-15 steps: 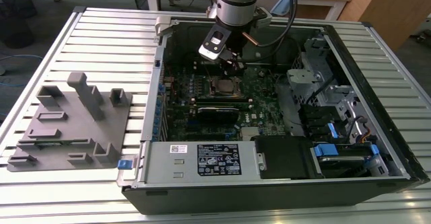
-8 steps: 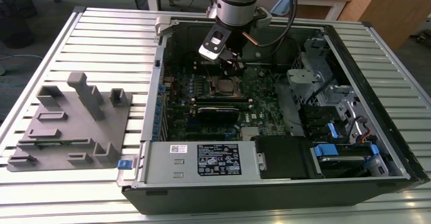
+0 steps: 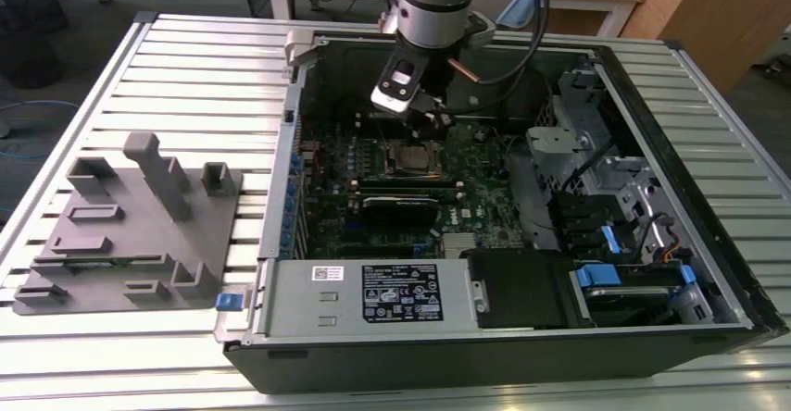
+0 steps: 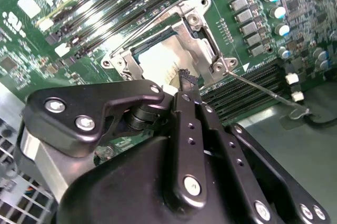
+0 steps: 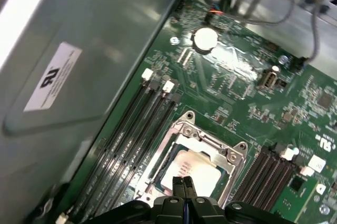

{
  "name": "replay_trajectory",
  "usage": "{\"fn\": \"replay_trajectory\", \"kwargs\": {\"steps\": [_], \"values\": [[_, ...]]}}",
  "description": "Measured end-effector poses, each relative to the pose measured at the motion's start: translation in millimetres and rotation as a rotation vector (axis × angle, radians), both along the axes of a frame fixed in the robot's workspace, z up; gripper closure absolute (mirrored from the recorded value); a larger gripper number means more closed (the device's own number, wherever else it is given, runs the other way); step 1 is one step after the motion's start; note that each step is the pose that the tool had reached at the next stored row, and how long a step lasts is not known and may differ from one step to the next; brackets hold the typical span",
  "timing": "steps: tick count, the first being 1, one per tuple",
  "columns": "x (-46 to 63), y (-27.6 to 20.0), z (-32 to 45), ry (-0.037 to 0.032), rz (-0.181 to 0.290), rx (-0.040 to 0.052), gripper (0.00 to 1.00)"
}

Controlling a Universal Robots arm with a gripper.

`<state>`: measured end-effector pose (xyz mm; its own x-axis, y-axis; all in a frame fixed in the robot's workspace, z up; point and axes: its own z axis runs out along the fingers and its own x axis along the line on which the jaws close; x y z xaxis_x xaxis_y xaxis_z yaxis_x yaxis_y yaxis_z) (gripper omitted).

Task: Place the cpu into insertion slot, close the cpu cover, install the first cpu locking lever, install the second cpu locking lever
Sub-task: 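Close the cpu cover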

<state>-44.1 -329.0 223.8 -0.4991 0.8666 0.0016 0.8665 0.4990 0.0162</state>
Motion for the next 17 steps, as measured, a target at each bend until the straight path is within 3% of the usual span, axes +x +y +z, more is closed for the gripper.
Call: {"fn": "replay_trajectory", "kwargs": {"steps": [17], "values": [[0.0,0.0,-3.3,0.0002,0.294,-0.0003,0.89]]}}
